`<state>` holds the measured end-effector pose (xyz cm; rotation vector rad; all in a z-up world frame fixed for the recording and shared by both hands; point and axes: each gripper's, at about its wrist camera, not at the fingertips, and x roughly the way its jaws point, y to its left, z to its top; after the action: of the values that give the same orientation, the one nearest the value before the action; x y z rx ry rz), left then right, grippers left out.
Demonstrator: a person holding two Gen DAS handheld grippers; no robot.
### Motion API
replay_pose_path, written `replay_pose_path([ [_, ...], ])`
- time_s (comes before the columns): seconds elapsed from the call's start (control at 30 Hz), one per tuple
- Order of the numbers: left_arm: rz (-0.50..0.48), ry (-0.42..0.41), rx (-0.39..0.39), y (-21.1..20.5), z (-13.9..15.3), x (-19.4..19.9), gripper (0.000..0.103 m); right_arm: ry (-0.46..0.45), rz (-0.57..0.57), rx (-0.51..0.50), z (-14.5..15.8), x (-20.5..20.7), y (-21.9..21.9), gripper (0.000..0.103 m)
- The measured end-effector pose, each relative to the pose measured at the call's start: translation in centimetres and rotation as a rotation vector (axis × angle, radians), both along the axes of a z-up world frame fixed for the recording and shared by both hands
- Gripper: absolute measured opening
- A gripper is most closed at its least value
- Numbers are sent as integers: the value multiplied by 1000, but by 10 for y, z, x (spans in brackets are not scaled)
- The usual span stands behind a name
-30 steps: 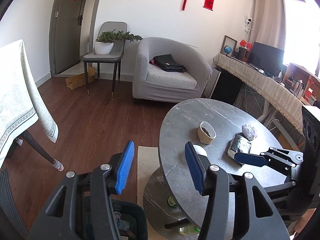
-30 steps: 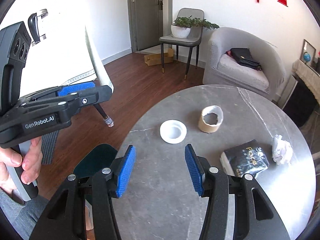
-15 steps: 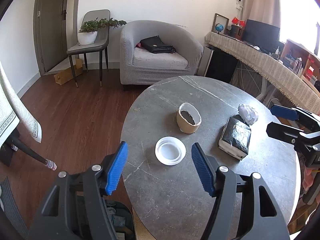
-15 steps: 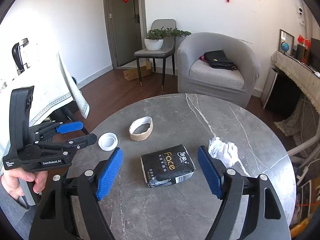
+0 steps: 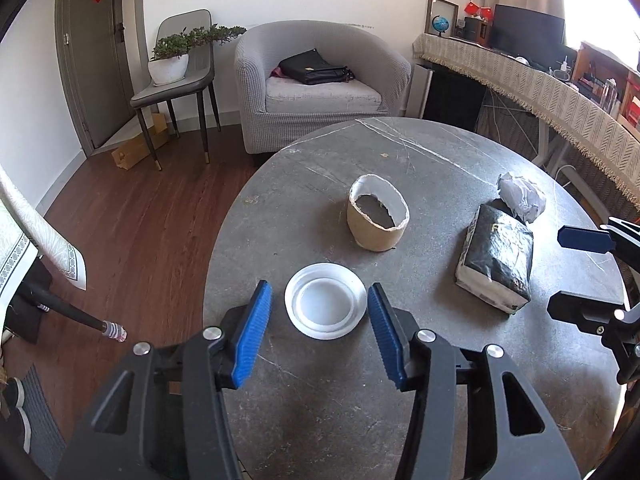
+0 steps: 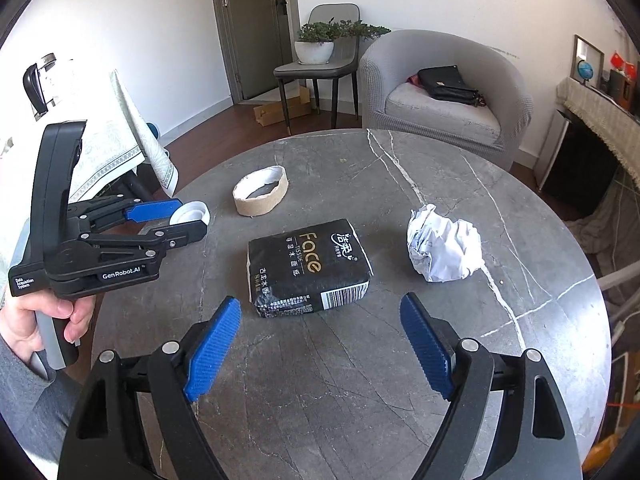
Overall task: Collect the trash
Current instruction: 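Close the left tool on the white plastic lid while the right tool grasps the black Face tissue pack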
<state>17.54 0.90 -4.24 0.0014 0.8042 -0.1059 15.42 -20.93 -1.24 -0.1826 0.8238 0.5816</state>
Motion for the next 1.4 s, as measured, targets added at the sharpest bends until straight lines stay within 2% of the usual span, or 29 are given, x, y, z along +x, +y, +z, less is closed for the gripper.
replay_pose_path([
  [0.17, 16, -6, -6, 3, 1, 0, 42, 7, 0, -20, -3, 3, 3, 83],
  [0.47, 19, -20, -61, 17, 9, -13, 42, 27, 16, -44, -10, 12, 19, 83],
  [0.7, 19, -21, -102, 26, 12, -19, 42, 10, 25, -114, -15, 18, 35, 83],
  [0.87, 10, -21, -108, 27, 14, -23, 42, 18, 13, -128, -18, 27, 39, 83],
  [1.0, 3, -22, -102, 32, 16, -26, 42, 28, 5, -115, -19, 34, 40, 88],
  [1.23, 6, -25, -108, 46, 19, -31, 42, 36, -6, -95, -20, 44, 43, 89],
  [1.27, 7, -25, -112, 48, 20, -33, 42, 34, -10, -92, -20, 44, 44, 88],
  [1.3, 9, -23, -115, 51, 20, -34, 42, 26, -12, -89, -19, 44, 45, 78],
  [1.4, 18, -23, -112, 56, 20, -37, 42, 29, -17, -90, -18, 42, 50, 76],
])
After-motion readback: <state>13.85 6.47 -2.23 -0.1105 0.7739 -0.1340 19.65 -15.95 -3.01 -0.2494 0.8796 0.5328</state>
